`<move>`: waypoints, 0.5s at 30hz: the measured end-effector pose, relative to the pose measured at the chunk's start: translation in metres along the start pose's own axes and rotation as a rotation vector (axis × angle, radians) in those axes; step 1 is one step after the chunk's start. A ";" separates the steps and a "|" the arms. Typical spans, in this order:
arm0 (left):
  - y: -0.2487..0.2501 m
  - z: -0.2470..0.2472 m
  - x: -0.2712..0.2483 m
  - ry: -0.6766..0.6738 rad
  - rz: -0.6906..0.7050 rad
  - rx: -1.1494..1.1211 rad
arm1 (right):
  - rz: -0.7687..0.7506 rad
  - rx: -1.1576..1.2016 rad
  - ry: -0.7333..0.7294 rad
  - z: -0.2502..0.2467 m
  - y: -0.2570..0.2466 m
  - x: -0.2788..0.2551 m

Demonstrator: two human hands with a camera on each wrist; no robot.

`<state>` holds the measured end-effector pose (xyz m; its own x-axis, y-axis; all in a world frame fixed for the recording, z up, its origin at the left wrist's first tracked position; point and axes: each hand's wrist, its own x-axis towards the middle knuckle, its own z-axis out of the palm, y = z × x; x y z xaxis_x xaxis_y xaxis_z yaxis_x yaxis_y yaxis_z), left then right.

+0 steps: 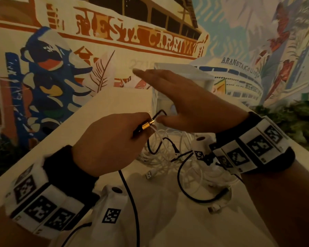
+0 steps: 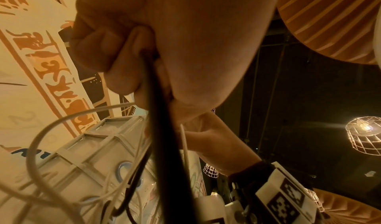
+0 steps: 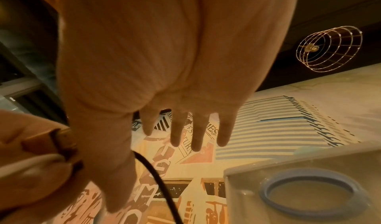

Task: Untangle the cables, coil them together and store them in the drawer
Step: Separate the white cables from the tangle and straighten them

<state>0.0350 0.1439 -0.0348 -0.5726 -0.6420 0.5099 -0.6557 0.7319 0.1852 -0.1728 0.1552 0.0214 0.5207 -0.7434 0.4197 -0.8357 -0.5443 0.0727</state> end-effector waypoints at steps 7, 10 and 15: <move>0.002 0.000 -0.001 0.029 -0.025 0.001 | -0.032 0.116 -0.107 -0.005 0.003 -0.003; 0.004 -0.003 0.000 0.035 -0.040 -0.008 | 0.044 0.162 -0.219 -0.009 0.001 -0.005; 0.005 -0.004 0.000 0.033 -0.055 0.009 | 0.139 0.228 -0.087 -0.024 0.011 -0.008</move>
<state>0.0342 0.1484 -0.0310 -0.5192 -0.6735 0.5262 -0.6905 0.6933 0.2061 -0.1904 0.1649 0.0404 0.4251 -0.8424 0.3311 -0.8445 -0.5008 -0.1900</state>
